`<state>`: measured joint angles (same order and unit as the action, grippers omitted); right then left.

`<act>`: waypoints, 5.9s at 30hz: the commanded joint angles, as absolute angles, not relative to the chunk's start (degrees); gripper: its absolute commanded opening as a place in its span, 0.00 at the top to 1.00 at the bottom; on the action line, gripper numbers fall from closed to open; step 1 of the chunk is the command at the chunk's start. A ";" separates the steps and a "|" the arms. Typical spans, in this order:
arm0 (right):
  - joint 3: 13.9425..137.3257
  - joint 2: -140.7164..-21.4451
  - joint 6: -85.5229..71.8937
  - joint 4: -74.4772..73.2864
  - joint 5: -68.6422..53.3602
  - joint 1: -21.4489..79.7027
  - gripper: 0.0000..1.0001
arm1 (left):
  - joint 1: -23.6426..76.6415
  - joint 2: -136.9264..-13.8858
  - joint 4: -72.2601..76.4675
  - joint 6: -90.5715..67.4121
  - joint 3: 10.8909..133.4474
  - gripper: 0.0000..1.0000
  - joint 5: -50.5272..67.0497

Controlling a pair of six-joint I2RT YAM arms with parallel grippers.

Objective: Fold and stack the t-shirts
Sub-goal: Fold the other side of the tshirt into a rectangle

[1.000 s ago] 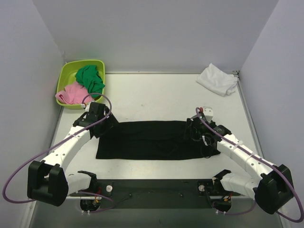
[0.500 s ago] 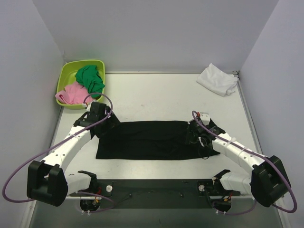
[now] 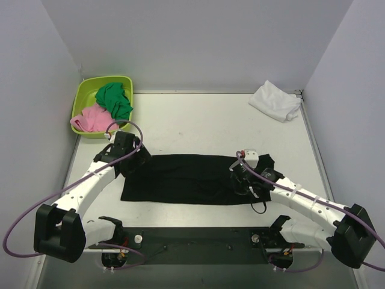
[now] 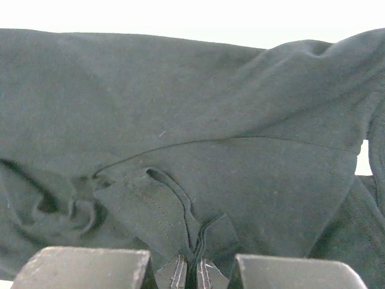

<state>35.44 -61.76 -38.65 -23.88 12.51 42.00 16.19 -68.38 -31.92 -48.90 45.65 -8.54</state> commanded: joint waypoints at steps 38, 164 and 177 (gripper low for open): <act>46.06 -79.01 -36.91 -9.94 12.05 16.27 0.00 | 17.93 -71.01 -16.37 -45.88 42.63 0.03 -7.12; 41.92 -72.33 -37.69 -22.85 6.15 44.38 1.00 | 12.92 -68.03 -18.28 -42.63 43.24 0.02 7.82; 45.95 -78.67 -45.43 -29.61 15.71 56.95 0.26 | 12.92 -66.97 -17.84 -42.28 41.93 0.03 8.44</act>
<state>42.30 -79.22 -42.19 -22.48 8.14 54.96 13.17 -68.66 -19.27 -42.83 42.39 7.77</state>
